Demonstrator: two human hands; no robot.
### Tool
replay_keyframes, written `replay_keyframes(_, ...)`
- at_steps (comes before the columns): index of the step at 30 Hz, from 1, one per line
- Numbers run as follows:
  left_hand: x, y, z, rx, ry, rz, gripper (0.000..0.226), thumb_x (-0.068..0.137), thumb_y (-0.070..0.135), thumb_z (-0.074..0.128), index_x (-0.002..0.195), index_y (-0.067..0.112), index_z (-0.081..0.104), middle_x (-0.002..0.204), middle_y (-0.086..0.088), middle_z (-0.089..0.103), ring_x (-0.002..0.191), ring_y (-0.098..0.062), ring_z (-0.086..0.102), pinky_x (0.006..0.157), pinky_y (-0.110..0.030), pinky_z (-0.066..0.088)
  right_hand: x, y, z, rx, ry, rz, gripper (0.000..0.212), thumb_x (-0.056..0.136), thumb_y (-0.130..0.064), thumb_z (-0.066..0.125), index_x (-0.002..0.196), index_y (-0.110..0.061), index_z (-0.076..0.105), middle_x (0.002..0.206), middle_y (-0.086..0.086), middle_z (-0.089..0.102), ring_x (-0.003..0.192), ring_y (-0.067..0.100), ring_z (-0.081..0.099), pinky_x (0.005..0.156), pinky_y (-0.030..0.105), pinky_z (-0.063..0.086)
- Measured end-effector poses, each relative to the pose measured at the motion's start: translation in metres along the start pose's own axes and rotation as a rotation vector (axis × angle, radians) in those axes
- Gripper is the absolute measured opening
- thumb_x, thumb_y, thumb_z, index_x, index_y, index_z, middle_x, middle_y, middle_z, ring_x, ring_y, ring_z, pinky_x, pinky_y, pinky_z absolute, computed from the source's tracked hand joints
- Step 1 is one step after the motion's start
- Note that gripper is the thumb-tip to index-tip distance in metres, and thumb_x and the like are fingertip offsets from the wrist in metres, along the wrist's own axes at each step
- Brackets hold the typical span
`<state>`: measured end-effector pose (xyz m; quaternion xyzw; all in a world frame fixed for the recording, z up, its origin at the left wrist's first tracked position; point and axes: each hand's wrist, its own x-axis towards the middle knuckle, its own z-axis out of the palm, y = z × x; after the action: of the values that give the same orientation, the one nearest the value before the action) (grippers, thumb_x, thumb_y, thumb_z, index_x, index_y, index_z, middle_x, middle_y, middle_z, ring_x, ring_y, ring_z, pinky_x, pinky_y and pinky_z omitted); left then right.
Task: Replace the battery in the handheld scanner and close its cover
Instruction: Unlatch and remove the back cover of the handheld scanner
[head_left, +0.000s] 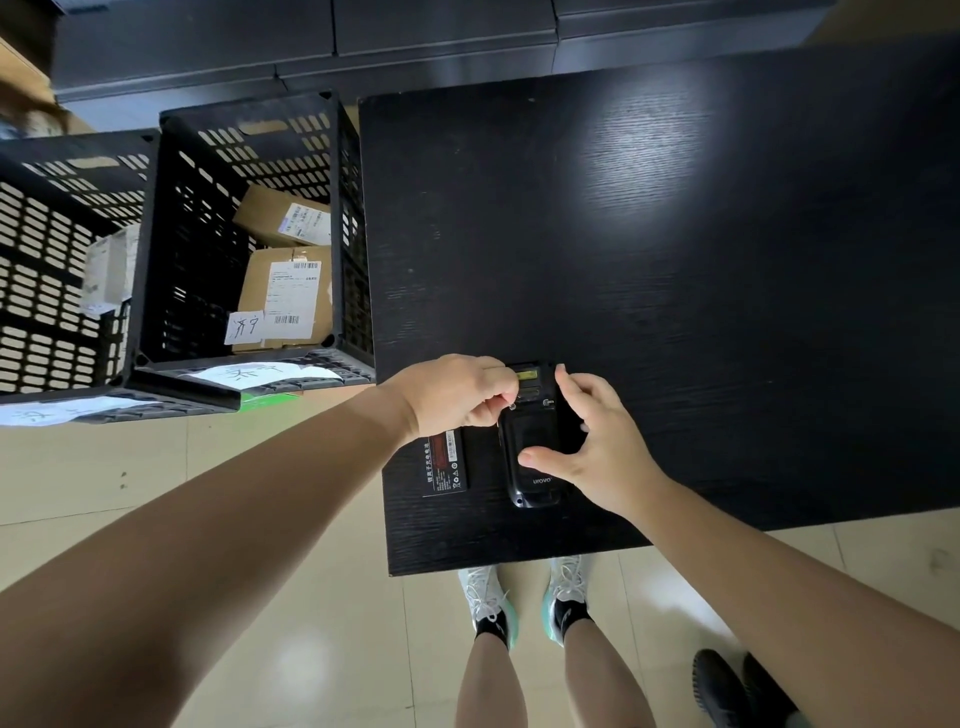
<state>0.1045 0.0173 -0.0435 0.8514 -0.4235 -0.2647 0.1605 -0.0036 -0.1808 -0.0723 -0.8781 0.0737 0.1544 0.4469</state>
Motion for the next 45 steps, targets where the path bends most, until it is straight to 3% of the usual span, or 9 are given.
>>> replay_keyframes(8, 0.000, 0.001, -0.007, 0.002, -0.089, -0.024, 0.030, 0.075, -0.008, 0.047, 0.090, 0.017, 0.056, 0.082, 0.006, 0.051, 0.059, -0.011, 0.046, 0.056, -0.027, 0.040, -0.001, -0.002, -0.001, 0.006, -0.004, 0.013, 0.104, 0.068, -0.044, 0.083, 0.153, -0.023, 0.028, 0.134, -0.014, 0.037, 0.124, 0.000, 0.036, 0.105, 0.023, 0.037)
replay_keyframes(15, 0.007, 0.016, -0.023, 0.138, -0.187, 0.037, 0.025, 0.088, -0.001, 0.045, 0.105, 0.011, 0.059, 0.086, 0.006, 0.043, 0.069, -0.024, 0.051, 0.060, -0.031, 0.042, -0.002, -0.003, -0.003, 0.008, -0.031, 0.017, 0.102, 0.071, -0.042, 0.082, 0.154, -0.023, 0.025, 0.135, -0.013, 0.035, 0.124, 0.000, 0.034, 0.107, 0.023, 0.036)
replay_keyframes(18, 0.006, 0.015, -0.023, 0.120, -0.172, 0.039, 0.023, 0.087, 0.000, 0.045, 0.103, 0.010, 0.058, 0.084, 0.006, 0.041, 0.067, -0.024, 0.049, 0.062, -0.034, 0.047, -0.002, -0.004, -0.003, 0.010, -0.045, 0.019, 0.102, 0.072, -0.041, 0.082, 0.154, -0.022, 0.024, 0.136, -0.013, 0.034, 0.124, 0.000, 0.034, 0.108, 0.024, 0.035)
replay_keyframes(22, 0.005, 0.014, -0.019, 0.068, -0.127, -0.001, 0.020, 0.084, -0.002, 0.046, 0.094, 0.015, 0.051, 0.079, 0.005, 0.043, 0.064, -0.021, 0.046, 0.058, -0.029, 0.040, -0.002, -0.004, -0.003, -0.001, -0.038, 0.011, 0.101, 0.072, -0.041, 0.082, 0.153, -0.021, 0.025, 0.136, -0.013, 0.034, 0.126, 0.002, 0.035, 0.109, 0.025, 0.035)
replay_keyframes(29, 0.006, 0.001, -0.012, -0.047, -0.101, -0.041, 0.024, 0.078, -0.003, 0.050, 0.090, 0.018, 0.054, 0.069, 0.015, 0.042, 0.063, -0.014, 0.048, 0.063, -0.036, 0.051, -0.002, -0.001, 0.000, 0.020, -0.026, 0.016, 0.101, 0.071, -0.042, 0.082, 0.153, -0.025, 0.025, 0.132, -0.018, 0.033, 0.123, -0.004, 0.034, 0.100, 0.006, 0.026)
replay_keyframes(33, 0.005, 0.000, -0.013, -0.041, -0.125, -0.005, 0.023, 0.079, -0.003, 0.049, 0.087, 0.018, 0.053, 0.069, 0.016, 0.042, 0.064, -0.015, 0.049, 0.061, -0.036, 0.050, -0.001, 0.002, 0.001, 0.017, -0.017, 0.023, 0.101, 0.071, -0.044, 0.081, 0.153, -0.027, 0.026, 0.132, -0.019, 0.034, 0.124, -0.003, 0.035, 0.103, 0.011, 0.028)
replay_keyframes(37, 0.004, 0.003, -0.014, -0.039, -0.117, -0.046, 0.026, 0.076, -0.007, 0.047, 0.085, 0.018, 0.051, 0.068, 0.013, 0.041, 0.061, -0.012, 0.043, 0.057, -0.033, 0.044, -0.001, 0.000, 0.002, 0.020, -0.023, 0.034, 0.101, 0.072, -0.043, 0.081, 0.153, -0.026, 0.025, 0.132, -0.019, 0.034, 0.123, -0.005, 0.033, 0.098, 0.004, 0.025)
replay_keyframes(40, 0.003, 0.008, -0.013, -0.036, -0.113, -0.085, 0.028, 0.076, -0.007, 0.046, 0.087, 0.018, 0.052, 0.071, 0.012, 0.042, 0.061, -0.012, 0.043, 0.056, -0.027, 0.038, -0.003, -0.003, 0.001, 0.005, -0.041, 0.046, 0.102, 0.073, -0.044, 0.080, 0.154, -0.026, 0.022, 0.132, -0.020, 0.032, 0.123, -0.004, 0.033, 0.098, 0.006, 0.025)
replay_keyframes(45, -0.003, 0.014, -0.010, -0.064, -0.097, -0.157, 0.028, 0.079, -0.006, 0.047, 0.091, 0.019, 0.053, 0.071, 0.011, 0.044, 0.060, -0.014, 0.047, 0.062, -0.038, 0.052, -0.004, -0.011, -0.003, -0.035, -0.068, 0.070, 0.103, 0.074, -0.046, 0.078, 0.155, -0.026, 0.018, 0.132, -0.023, 0.027, 0.126, -0.002, 0.031, 0.104, 0.015, 0.025)
